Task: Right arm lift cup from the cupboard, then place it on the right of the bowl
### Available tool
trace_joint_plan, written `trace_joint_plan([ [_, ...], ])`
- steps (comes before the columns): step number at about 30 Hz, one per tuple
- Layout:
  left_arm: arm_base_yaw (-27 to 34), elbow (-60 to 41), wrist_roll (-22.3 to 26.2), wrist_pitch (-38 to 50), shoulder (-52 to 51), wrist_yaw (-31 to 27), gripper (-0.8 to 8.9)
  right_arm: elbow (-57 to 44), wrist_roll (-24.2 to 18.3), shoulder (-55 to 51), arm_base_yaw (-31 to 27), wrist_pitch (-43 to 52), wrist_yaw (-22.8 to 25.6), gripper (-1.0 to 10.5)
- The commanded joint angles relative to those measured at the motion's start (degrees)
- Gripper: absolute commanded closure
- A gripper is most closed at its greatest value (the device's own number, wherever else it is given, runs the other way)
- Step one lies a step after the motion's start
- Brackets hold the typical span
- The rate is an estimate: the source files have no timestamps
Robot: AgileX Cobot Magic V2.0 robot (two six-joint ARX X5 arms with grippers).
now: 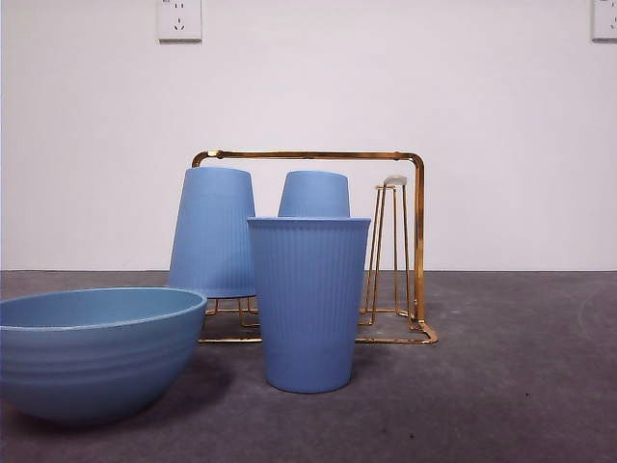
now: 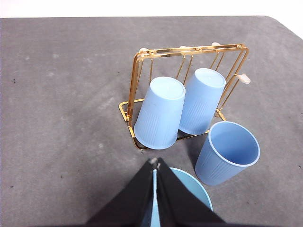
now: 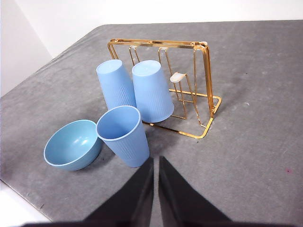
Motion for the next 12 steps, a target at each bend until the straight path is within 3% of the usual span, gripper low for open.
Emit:
trace_joint_plan([
  [1,0.31,-0.11,-0.04,0.81,-0.39,-0.15,8.08,0.59,-0.63,-0.02,0.35,0.63,-0.09,9.3],
  [3,1.29,-0.55,-0.04,0.92,-0.55,-0.15,8.08,0.59,-0.63,-0.02,0.35,0.63,-0.09,9.3],
  [9,12.44,-8.28,8.31,6.71,-5.22,-1.31,8.07,0.59,-0.63,-0.04,0.35,0.63,-0.09,9.3],
  [12,19.69,-18.38,15.23,15.50,-11.04,3.87,8.07,0.59,-0.63,-0.04,0.35,0.63,-0.09,9.3],
])
